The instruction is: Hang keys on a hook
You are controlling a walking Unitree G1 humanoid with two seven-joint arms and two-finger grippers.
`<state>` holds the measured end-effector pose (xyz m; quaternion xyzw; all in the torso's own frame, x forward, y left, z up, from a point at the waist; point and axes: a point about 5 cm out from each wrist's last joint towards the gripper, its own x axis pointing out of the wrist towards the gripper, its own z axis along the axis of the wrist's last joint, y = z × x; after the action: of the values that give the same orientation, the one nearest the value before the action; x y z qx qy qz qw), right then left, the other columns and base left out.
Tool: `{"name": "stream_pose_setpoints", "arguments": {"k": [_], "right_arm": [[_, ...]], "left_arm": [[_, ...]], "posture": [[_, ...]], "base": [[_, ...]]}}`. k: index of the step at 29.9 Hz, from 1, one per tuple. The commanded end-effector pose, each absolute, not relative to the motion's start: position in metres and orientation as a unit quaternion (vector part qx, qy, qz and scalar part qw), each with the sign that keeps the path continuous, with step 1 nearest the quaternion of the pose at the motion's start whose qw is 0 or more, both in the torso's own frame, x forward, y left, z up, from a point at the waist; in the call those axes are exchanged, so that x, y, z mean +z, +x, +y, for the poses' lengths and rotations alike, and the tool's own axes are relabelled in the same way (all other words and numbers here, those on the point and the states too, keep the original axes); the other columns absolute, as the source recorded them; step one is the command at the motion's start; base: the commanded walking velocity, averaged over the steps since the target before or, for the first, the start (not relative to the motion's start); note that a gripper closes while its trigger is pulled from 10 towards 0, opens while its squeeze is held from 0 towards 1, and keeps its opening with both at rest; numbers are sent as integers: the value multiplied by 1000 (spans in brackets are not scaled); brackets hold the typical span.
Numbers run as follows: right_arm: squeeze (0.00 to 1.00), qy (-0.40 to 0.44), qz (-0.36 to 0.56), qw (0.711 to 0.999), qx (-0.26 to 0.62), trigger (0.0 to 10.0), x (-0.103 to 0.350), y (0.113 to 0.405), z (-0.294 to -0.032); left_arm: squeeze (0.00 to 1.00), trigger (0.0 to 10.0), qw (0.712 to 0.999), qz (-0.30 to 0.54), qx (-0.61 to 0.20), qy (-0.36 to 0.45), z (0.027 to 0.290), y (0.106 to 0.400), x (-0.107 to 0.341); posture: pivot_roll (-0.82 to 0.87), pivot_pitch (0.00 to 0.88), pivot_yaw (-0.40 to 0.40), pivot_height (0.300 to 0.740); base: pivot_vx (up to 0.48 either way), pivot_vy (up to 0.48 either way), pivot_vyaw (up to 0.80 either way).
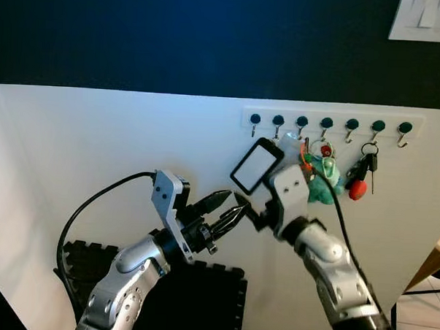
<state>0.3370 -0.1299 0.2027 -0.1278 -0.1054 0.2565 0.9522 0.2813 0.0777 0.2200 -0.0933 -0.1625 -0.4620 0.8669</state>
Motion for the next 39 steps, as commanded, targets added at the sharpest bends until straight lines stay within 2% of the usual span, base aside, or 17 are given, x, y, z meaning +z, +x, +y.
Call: {"name": "stream_pose_setpoints", "arguments": {"k": [1,2,5,7,11,13,15,18,20,23,30,39], "right_arm": [[0,-123,-72,954,263,10000,181,333,-126],[0,-123,-72,954,263,10000,181,333,-126],[0,-117,68,959,248,10000,95,314,-136],[0,-106,126,958,233,10000,60,300,-143],[0,-79,188,959,197,10000,28,284,-153],[0,-27,273,954,118,10000,-12,259,-170],[0,21,331,943,39,10000,-39,234,-184],[0,43,343,938,8,10000,-46,226,-189],[0,103,358,926,-53,10000,-57,212,-197],[0,130,367,918,-77,10000,-64,201,-198],[0,122,373,916,-88,10000,-73,191,-194],[0,125,337,928,-95,10000,-66,200,-197]], "left_arm": [[0,10000,877,-143,-452,-79,78,283,209],[0,10000,877,-143,-452,-79,78,283,209],[0,10000,928,-62,-368,-12,91,298,166],[0,10000,948,-8,-317,25,101,303,140],[0,10000,962,42,-265,54,115,304,111],[0,10000,971,125,-192,70,136,297,68],[0,10000,968,197,-134,80,154,284,33],[0,10000,965,218,-117,83,160,279,22],[0,10000,959,256,-100,66,166,267,3],[0,10000,952,286,-92,58,170,253,-15],[0,10000,939,335,-59,40,177,229,-45],[0,10000,931,362,-25,37,181,228,-50]], "posture": [[49,13,38,740],[49,13,38,740],[53,12,32,740],[52,9,31,740],[54,9,30,740],[49,7,34,740],[50,8,34,740],[50,8,34,740],[46,8,37,740],[39,6,39,740],[36,4,29,740],[37,5,31,740]], "base": [[0,0,0],[0,0,0],[0,0,0],[0,0,0],[0,0,0],[0,0,0],[0,0,0],[0,0,0],[0,0,0],[0,0,0],[0,0,0],[0,0,0]]}}
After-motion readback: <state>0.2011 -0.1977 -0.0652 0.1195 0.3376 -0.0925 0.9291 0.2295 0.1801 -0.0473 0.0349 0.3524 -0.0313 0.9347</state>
